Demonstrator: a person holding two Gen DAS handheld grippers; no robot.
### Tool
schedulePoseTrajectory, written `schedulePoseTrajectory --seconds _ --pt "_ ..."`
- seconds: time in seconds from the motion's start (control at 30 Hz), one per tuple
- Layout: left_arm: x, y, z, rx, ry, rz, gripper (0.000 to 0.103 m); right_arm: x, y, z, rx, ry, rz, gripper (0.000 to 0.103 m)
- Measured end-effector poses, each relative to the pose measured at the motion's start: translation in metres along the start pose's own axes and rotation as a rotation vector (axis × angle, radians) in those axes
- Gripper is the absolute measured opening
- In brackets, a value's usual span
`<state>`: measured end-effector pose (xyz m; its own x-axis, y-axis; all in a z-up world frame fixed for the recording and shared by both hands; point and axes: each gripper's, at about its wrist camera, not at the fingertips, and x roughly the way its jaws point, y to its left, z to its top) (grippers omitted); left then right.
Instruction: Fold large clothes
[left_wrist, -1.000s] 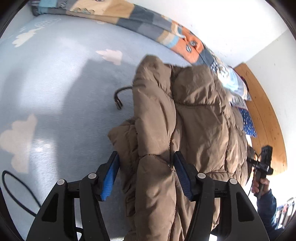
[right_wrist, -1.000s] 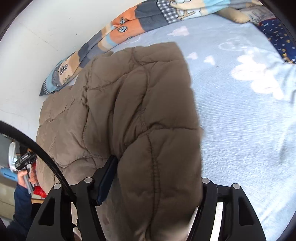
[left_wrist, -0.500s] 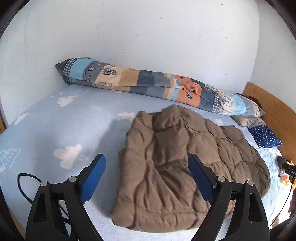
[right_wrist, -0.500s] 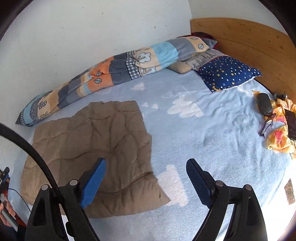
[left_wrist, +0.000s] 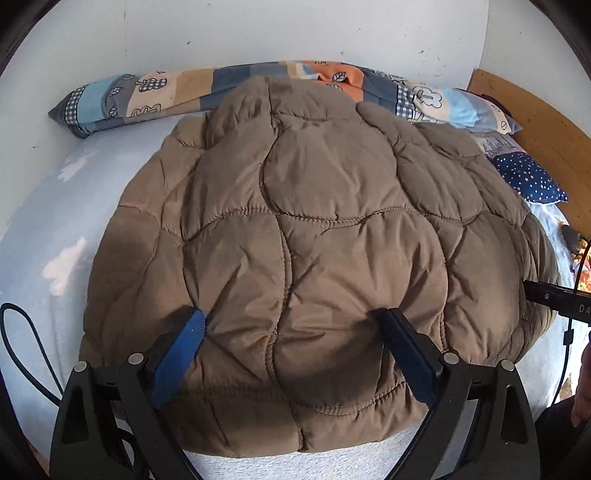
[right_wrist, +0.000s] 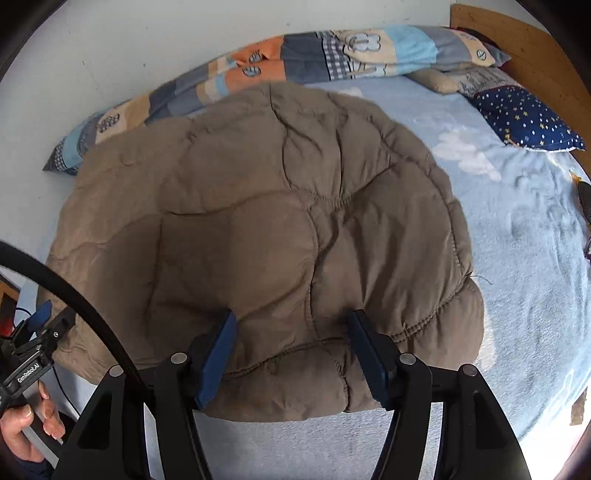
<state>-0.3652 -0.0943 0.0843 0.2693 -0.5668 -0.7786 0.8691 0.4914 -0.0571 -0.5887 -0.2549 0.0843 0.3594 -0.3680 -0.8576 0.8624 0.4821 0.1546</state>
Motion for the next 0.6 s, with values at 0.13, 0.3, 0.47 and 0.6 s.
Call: schedulePoseTrajectory --seconds 0.13,0.3,0.47,0.6 --pt "0.013 -0.001 -0.005 0.015 0.025 0.007 0.103 0.023 0.007 0.000 -0.045 0.058 -0.047 0.072" --pt "-0.006 0.000 -0.013 0.034 -0.055 -0.009 0.103 0.018 0.012 -0.005 -0.065 0.037 -0.070 0.073" --pt "-0.053 -0.018 -0.031 0.099 -0.155 0.000 0.103 -0.026 0.019 -0.025 -0.112 -0.078 -0.099 0.073" --pt "-0.113 -0.047 -0.051 0.146 -0.274 -0.046 0.103 -0.073 0.011 -0.049 -0.095 -0.209 -0.066 0.077"
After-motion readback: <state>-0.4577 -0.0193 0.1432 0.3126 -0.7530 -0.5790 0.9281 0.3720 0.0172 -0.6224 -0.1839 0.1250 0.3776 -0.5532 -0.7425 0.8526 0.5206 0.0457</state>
